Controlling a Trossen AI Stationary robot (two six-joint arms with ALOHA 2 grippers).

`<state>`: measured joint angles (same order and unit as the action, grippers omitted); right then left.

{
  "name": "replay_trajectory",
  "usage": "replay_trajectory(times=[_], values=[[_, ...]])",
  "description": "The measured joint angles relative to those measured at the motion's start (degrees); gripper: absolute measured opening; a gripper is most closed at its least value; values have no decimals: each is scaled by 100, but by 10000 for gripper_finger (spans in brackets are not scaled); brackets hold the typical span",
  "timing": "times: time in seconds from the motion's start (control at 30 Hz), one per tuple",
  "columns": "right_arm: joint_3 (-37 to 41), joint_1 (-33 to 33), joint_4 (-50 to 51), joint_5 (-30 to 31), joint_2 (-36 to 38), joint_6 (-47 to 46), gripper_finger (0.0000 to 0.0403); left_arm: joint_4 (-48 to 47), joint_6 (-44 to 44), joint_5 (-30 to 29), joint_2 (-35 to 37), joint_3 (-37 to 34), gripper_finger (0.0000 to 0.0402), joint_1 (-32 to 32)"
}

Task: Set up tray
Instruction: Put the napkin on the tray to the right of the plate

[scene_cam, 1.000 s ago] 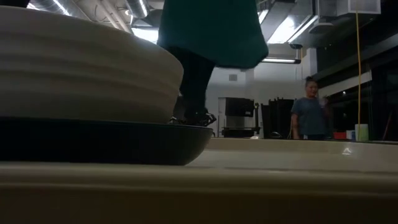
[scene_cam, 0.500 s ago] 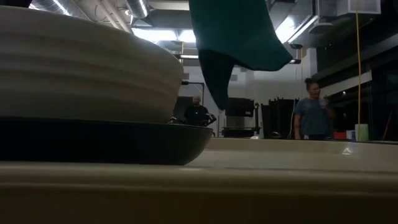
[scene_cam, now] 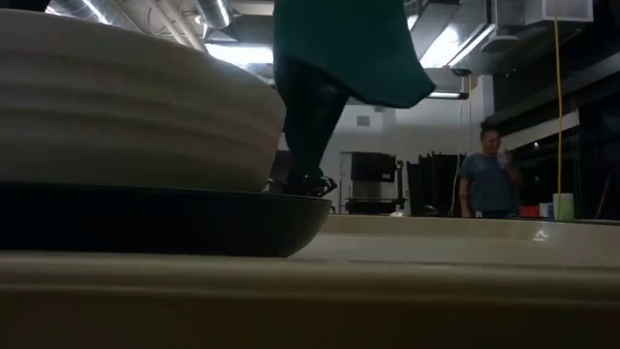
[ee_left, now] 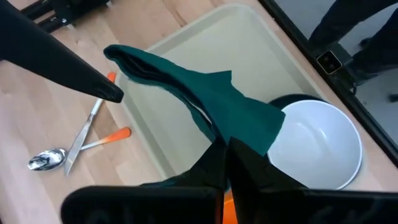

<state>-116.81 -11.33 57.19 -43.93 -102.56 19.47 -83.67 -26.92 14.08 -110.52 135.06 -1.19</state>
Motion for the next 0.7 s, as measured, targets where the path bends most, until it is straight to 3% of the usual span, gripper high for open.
replay_trajectory(times=[0.47,0.7], values=[[-7,57,48,-271,-314,-111,332,-181,236,-545,-24,-17,1,-278],[-13,8,82,170,-309,-117,332,-97,399,-726,0,-17,1,-400]])
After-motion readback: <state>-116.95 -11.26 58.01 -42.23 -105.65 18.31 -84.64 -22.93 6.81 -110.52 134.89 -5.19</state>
